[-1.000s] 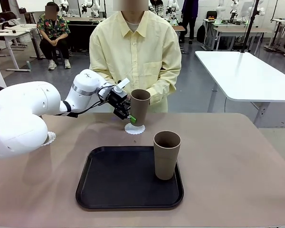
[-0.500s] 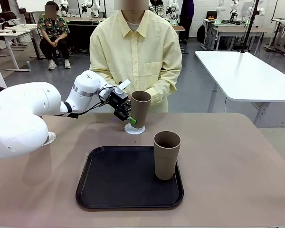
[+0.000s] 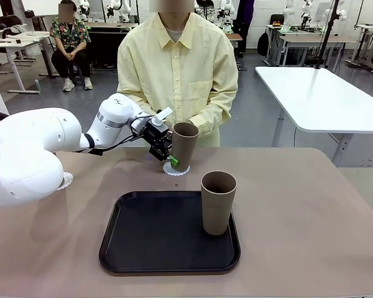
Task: Place coasters on the table and set cups on them.
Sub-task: Take one Reusable plastic cup from the Flat Tray and place it on a coaster set by the human.
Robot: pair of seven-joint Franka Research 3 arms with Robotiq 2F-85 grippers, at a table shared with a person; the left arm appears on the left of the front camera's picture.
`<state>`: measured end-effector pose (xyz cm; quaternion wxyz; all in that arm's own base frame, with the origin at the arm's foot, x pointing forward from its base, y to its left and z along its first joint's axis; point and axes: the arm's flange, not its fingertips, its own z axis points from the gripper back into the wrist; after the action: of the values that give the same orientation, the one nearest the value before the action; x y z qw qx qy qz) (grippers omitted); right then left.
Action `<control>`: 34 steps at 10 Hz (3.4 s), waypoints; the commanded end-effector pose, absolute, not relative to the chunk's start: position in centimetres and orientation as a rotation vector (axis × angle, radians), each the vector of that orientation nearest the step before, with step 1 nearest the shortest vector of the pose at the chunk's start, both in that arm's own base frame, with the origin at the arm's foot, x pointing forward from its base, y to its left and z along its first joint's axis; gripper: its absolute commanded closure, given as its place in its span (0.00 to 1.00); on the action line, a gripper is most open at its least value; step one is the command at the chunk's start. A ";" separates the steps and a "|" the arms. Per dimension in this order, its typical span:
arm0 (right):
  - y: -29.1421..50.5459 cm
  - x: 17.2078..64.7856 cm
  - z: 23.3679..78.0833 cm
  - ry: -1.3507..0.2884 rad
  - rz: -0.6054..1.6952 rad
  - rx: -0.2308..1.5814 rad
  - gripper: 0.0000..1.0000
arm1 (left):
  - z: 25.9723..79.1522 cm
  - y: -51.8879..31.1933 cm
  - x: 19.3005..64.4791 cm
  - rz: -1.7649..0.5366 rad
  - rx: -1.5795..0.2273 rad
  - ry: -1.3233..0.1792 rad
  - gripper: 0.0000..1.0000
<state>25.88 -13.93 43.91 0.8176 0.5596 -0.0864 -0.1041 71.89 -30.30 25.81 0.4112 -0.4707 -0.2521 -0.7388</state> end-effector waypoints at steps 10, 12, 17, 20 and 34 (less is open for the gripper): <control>-14.0 25.9 43.9 -0.184 -0.220 1.205 0.00 | 26.2 -31.6 74.6 -1.856 -1.126 -0.559 0.00; -14.0 25.9 43.9 -0.184 -0.220 1.205 0.00 | 26.5 -31.8 74.4 -1.869 -1.093 -0.543 0.00; -14.0 25.9 43.9 -0.184 -0.220 1.205 0.00 | 27.0 -31.8 74.2 -1.868 -1.049 -0.526 0.00; -14.0 25.9 43.9 -0.184 -0.220 1.205 0.00 | 27.2 -31.7 74.2 -1.864 -1.025 -0.521 0.00; -14.0 25.9 43.9 -0.184 -0.220 1.205 0.00 | 28.4 -30.9 73.0 -1.859 -0.913 -0.445 0.00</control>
<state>25.88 -13.93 43.91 0.8176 0.5596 -0.0864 -0.1041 72.51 -30.62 28.08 0.4736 -0.3923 -0.1981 -0.7633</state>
